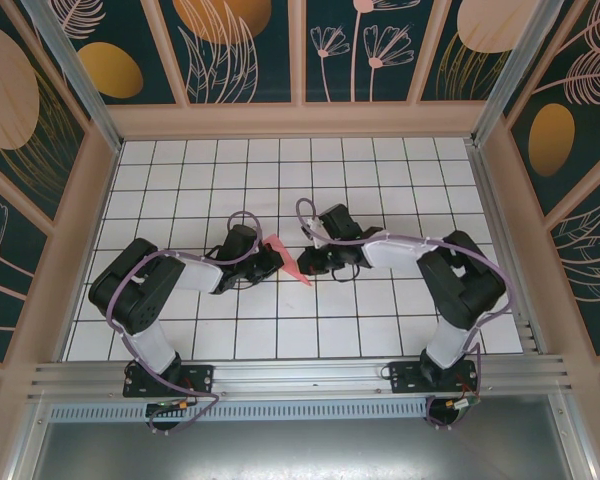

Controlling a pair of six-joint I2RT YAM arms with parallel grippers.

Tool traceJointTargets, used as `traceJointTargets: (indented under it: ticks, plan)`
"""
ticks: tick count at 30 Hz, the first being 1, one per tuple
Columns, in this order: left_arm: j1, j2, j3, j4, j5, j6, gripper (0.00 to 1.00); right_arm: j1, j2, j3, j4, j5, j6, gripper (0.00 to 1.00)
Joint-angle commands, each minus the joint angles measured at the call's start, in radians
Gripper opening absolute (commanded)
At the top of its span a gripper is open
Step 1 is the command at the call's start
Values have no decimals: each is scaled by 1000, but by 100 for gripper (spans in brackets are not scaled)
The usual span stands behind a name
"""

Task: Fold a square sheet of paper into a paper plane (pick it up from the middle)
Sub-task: Fold the wing for the fifth time at the center of the table.

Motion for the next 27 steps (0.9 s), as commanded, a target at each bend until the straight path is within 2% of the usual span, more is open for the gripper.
traceJointTargets:
  ticks: [1, 10, 15, 19, 27]
  plan:
    - [8, 59, -22, -96, -117, 50, 0, 6, 73, 32, 29, -9, 25, 0]
    - [8, 31, 4, -127, -129, 82, 0, 5, 109, -16, -9, -17, -14, 0]
    - [9, 44, 2, -130, -126, 84, 0, 4, 66, -57, -14, -30, -37, 0]
    - [7, 44, -1, -126, -112, 84, 0, 6, 58, 3, 66, -90, -16, 0]
    - [7, 47, 1, -126, -89, 88, 0, 8, 130, 68, 84, -93, -21, 0]
